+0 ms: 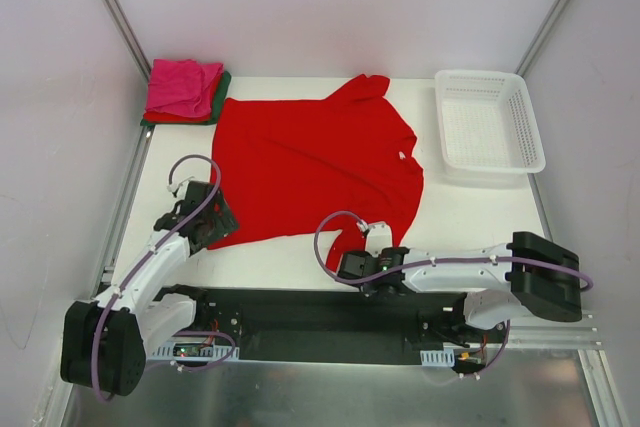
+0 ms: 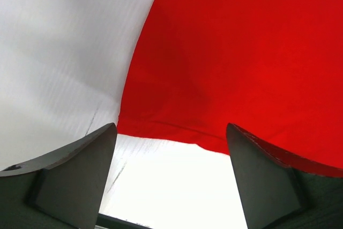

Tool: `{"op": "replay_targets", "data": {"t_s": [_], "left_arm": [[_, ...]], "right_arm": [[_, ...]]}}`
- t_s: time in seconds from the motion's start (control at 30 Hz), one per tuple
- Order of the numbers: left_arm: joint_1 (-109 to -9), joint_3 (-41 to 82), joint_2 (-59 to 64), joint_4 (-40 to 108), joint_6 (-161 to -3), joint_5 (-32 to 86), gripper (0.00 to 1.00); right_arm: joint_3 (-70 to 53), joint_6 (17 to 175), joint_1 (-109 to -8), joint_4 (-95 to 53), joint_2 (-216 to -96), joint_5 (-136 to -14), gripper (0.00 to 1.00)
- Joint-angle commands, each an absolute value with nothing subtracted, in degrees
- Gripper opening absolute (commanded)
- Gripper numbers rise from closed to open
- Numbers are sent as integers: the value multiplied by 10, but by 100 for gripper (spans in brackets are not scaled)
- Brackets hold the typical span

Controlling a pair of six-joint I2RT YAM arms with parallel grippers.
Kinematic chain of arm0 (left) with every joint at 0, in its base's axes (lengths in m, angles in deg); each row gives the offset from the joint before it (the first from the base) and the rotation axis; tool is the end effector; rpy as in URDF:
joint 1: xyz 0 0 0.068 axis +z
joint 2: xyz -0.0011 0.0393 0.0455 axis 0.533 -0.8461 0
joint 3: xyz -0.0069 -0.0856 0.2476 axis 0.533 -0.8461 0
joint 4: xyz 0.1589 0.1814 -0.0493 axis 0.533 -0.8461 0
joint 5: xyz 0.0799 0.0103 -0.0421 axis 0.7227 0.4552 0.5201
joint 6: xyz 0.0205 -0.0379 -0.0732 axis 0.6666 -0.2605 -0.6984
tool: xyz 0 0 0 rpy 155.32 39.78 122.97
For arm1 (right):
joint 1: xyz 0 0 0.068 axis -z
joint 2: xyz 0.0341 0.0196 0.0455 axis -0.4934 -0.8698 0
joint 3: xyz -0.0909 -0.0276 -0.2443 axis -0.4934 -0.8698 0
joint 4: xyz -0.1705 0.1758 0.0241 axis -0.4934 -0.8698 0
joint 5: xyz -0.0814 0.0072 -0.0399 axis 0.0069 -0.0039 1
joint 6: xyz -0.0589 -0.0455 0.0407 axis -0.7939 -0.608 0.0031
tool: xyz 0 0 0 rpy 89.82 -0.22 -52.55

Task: Fold and stack the t-shirts
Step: Grap the side of the flattened tshirt closest away from the robot with both arms

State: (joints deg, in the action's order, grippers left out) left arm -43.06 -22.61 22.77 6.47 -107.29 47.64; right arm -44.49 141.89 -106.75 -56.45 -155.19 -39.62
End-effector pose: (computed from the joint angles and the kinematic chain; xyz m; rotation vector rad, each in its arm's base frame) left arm 0.1979 -0.0215 0.1575 -0.6494 2.3640 -0.0986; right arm 0.0829 0.2095 0.1245 -0.4846 2.5680 0.0077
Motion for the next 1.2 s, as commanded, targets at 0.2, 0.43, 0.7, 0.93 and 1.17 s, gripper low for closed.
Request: {"op": "replay_targets", "data": {"t_s": [0.2, 0.43, 0.7, 0.93, 1.17], "left_arm": [[-425, -245, 225, 49, -1131, 491, 82], [-398, -234, 198, 44, -1130, 486, 79], [-391, -228, 185, 43, -1130, 480, 51], [-391, -226, 179, 43, -1128, 477, 23], [-391, -219, 175, 43, -1125, 480, 0]], "right_arm": [[-456, 1394, -1052, -510, -1531, -428, 1], [-459, 1381, -1044, -510, -1511, -430, 1], [-466, 1367, -1026, -507, -1492, -435, 1], [-468, 1362, -1021, -504, -1493, -439, 1], [-461, 1359, -1020, -507, -1496, -439, 1]]}}
